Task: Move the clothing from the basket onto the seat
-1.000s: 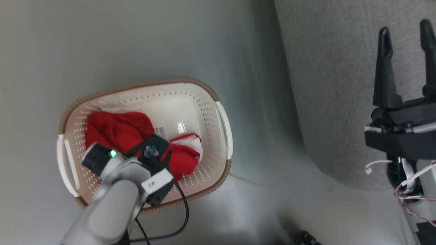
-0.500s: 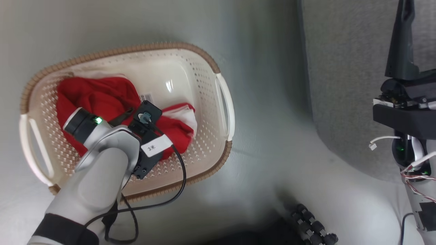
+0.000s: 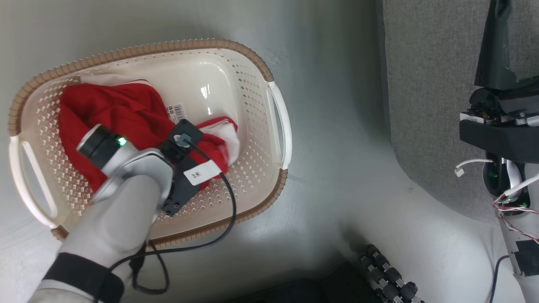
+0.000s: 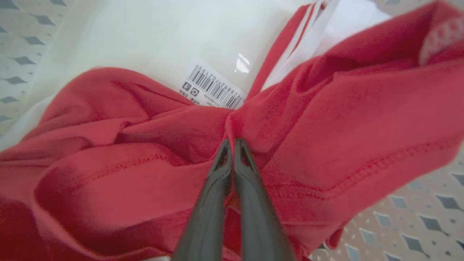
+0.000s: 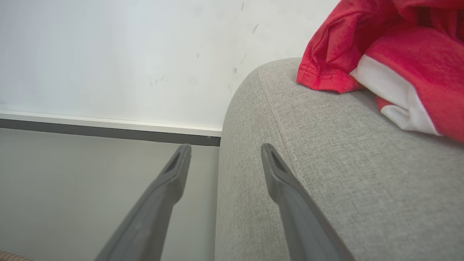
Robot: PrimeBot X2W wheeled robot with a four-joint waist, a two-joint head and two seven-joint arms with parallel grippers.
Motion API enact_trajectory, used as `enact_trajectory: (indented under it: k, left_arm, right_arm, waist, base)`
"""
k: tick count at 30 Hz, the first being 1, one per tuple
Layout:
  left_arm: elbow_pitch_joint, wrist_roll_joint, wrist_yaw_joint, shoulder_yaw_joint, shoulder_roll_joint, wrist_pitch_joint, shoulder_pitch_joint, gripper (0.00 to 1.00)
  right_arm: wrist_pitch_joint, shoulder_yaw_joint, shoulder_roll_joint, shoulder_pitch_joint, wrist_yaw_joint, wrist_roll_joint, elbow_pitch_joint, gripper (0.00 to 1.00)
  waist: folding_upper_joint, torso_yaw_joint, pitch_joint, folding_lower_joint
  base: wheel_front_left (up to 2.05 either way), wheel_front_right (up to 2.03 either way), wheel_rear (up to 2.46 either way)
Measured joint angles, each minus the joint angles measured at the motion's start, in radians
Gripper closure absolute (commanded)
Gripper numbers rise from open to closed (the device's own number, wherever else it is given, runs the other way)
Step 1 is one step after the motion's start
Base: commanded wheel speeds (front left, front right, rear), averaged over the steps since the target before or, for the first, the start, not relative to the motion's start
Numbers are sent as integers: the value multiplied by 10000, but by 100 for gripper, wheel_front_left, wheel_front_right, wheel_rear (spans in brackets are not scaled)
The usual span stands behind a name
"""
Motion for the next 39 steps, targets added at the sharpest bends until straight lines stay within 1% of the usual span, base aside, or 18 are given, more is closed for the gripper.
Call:
enact_trajectory:
  k: [5,11,15,18,19,26,33,35,39]
  left_arm:
    - [25,-123,77,81,-332,-543,0,100]
    - [-92,-698,261,520,-754,-1676,23,100]
    - [-297,-1154,345,838,-842,-2683,183,100]
    - [-462,-1363,343,1047,-940,-3319,245,100]
    - [-537,-1465,343,1124,-978,-3521,270,100]
    - [-911,-1921,337,1375,-1089,-4675,623,100]
    - [-1446,-2259,318,1492,-1143,-4907,714,100]
    - [-1567,-2290,242,1494,-1147,-4907,791,100]
    - [-1810,-2406,232,1530,-1168,-4924,821,100]
  right_arm:
    - [-2,25,52,-61,90,-81,322,0]
    - [15,186,203,-207,282,-205,756,0]
    - [17,311,290,-212,445,-305,1141,0]
    - [17,397,332,-210,460,-359,1369,0]
    - [17,422,343,-210,520,-380,1450,0]
    - [17,533,389,-109,663,-456,1983,0]
    - [19,533,518,260,727,-454,2539,0]
    - [19,548,543,326,796,-454,2673,0]
    - [21,616,646,537,884,-433,3057,0]
  waist:
    - [-1,85,-203,0]
    - [-1,262,-664,1]
    - [-1,470,-1224,1]
    - [-1,617,-1602,1]
    - [-1,671,-1735,1]
    - [-1,1072,-2688,0]
    - [-2,1494,-3694,0]
    - [-1,1606,-3986,0]
    - [-2,1817,-4584,0]
  base:
    - [0,0,0]
    - [0,0,0]
    - [0,0,0]
    - [0,0,0]
    - [0,0,0]
    - [0,0,0]
    - [0,0,0]
    - [0,0,0]
    - [0,0,0]
